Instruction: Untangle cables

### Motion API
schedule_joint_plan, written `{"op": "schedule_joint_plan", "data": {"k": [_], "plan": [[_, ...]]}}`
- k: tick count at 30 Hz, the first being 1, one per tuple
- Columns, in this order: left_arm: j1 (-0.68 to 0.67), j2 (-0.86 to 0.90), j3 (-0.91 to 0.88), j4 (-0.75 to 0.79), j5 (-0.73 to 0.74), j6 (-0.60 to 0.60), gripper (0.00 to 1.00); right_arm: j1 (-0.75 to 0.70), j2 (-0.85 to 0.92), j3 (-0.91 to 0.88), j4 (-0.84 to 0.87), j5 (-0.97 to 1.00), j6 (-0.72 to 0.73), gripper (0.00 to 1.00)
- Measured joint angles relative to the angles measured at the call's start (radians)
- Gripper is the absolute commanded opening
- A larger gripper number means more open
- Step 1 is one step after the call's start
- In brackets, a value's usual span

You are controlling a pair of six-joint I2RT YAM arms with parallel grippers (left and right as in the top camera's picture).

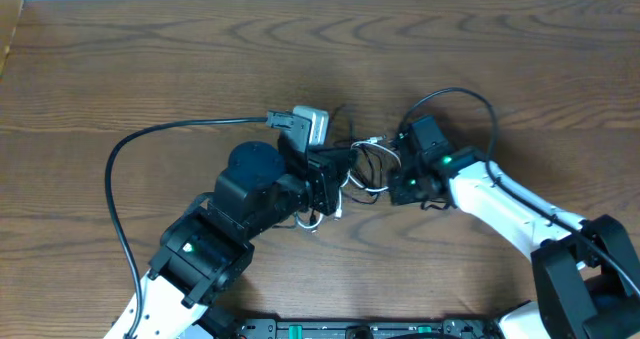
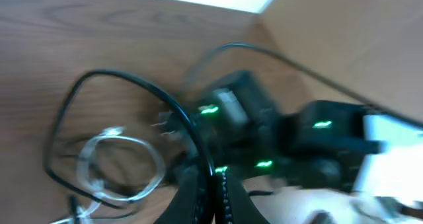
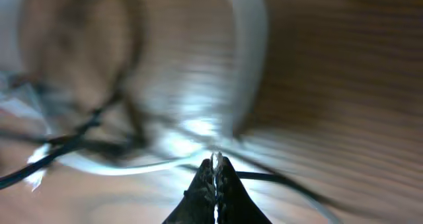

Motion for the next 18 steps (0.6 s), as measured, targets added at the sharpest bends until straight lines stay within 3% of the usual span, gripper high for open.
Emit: {"op": "schedule_joint_plan", "data": {"k": [6, 8, 9, 12, 14, 16, 18], "plan": [[0.0, -0.048, 0.0, -0.134, -0.241, 0.054, 0.07, -0.109, 0.0, 0.0, -0.054, 0.081, 0.04, 0.03], [0.0, -0.071, 0.0, -0.162, -0.35, 0.064, 0.08, -0.146, 0.0, 0.0, -0.062, 0.08, 0.049, 0.2], [0.0, -0.08, 0.0, -0.171, -0.389, 0.069, 0.08, -0.151, 0.0, 0.0, -0.058, 0.074, 0.056, 0.35], [0.0, -0.087, 0.0, -0.188, -0.454, 0.071, 0.08, -0.16, 0.0, 0.0, -0.01, -0.008, 0.05, 0.5], [0.0, -0.084, 0.0, -0.201, -0.474, 0.074, 0.08, -0.16, 0.0, 0.0, 0.027, -0.092, 0.036, 0.5], [0.0, -0.075, 0.0, -0.214, -0.491, 0.074, 0.07, -0.16, 0.0, 0.0, 0.071, -0.199, 0.027, 0.34], [0.0, -0.053, 0.0, -0.23, -0.492, 0.074, 0.08, -0.158, 0.0, 0.0, 0.084, -0.284, 0.037, 0.34]]}}
